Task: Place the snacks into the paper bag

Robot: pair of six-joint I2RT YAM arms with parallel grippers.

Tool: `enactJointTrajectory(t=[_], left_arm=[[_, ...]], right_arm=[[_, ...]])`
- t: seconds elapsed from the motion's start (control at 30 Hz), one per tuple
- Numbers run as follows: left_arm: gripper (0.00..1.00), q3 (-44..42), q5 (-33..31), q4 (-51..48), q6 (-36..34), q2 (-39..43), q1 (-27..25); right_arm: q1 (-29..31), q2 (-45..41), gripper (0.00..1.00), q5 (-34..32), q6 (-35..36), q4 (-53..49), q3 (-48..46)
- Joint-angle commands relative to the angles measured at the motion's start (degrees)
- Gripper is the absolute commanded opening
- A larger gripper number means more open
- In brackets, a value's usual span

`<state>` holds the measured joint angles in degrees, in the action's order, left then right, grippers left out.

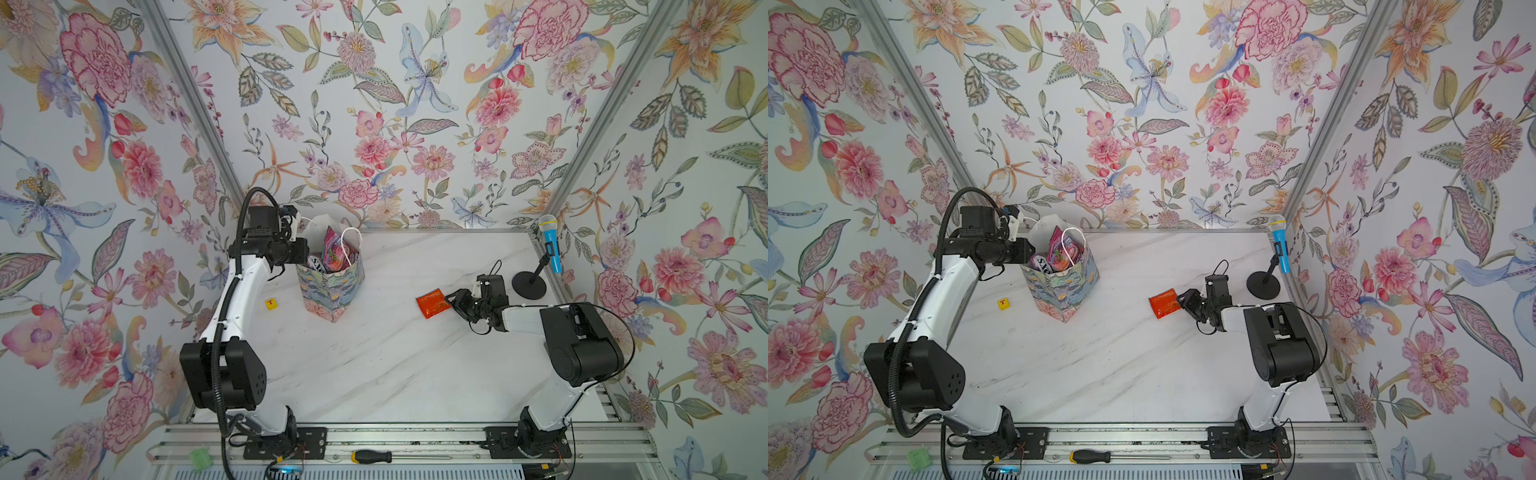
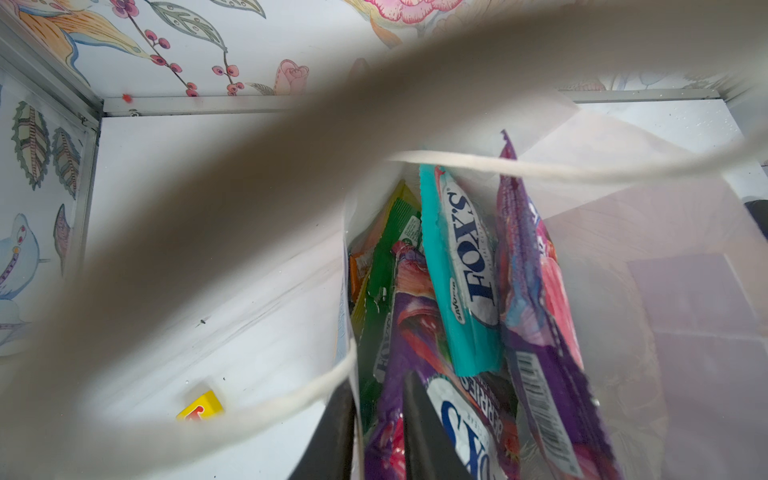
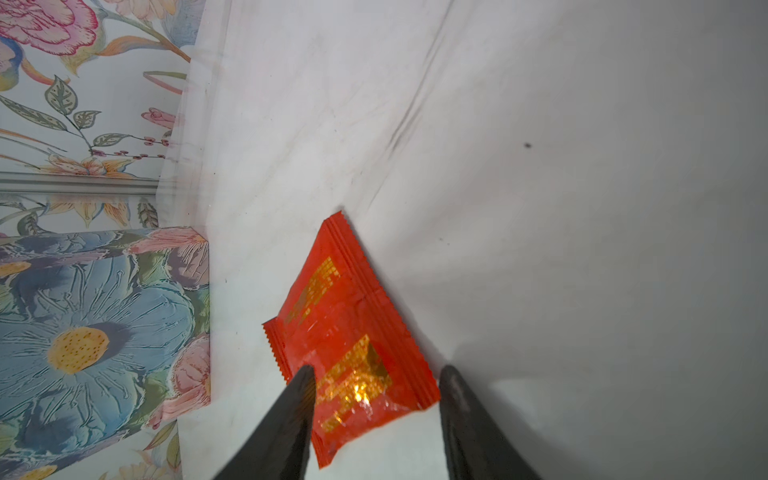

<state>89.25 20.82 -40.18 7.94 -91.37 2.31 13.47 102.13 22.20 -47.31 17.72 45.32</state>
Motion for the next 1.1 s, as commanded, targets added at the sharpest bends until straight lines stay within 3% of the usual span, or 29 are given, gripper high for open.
enactJointTrajectory(t=[0.0, 0.23, 0.7, 0.87, 1.07], left_arm=[[0.22, -0.7, 0.4, -0.7, -0.4, 1.4, 0.7], [0.22, -0.7, 0.4, -0.7, -0.5, 1.4, 0.6], [0.22, -0.7, 0.4, -0.7, -0.5, 1.4, 0.7], [0.22, -0.7, 0.5, -0.7, -0.5, 1.4, 0.7], [0.22, -0.7, 0.7, -0.7, -0.5, 1.1, 0.7]], right_arm=[[1.6, 2.0, 0.50, -1.5, 3.5, -5.1, 3.8], [3.9, 8.4, 0.51, -1.6, 7.4, -9.6, 12.5], [11.7, 24.1, 0.49, 4.3, 15.6, -23.6, 39.6], [14.4, 23.7, 0.49, 2.7, 18.0, -26.4, 42.7], [12.5, 14.0, 0.49, -2.9, 18.4, -25.3, 37.5]])
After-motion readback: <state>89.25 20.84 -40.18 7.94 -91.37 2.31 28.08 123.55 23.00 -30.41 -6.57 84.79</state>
